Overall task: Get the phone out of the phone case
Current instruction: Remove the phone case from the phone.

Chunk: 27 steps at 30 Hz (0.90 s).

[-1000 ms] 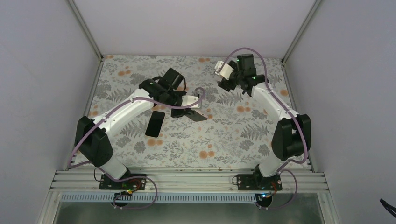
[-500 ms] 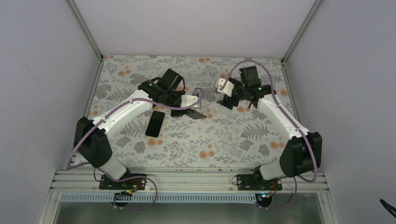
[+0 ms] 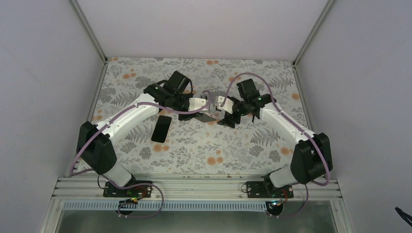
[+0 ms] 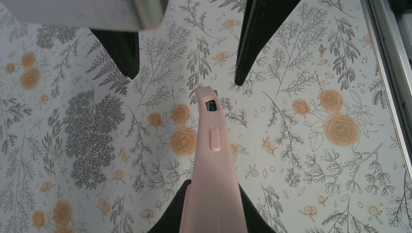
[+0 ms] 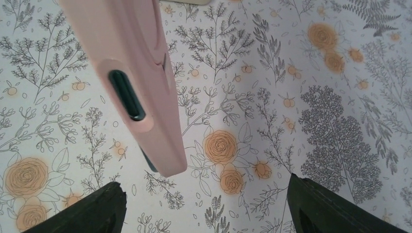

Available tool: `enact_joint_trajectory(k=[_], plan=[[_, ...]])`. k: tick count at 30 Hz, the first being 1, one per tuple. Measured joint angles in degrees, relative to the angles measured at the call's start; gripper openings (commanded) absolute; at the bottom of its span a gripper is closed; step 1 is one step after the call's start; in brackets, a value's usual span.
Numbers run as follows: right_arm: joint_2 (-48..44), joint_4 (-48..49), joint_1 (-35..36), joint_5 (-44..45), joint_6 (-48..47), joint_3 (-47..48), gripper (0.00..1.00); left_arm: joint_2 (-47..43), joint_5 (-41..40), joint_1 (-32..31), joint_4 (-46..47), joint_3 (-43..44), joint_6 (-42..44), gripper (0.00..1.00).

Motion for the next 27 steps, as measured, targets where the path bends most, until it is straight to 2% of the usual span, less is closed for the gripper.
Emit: enact_joint_trajectory(k=[27], plan=[[3.85,6.45,0.07,3.08,2.36,0.2,0.84,0.0,-1.03,0.35,0.11,0.09,-0.09,0.02]])
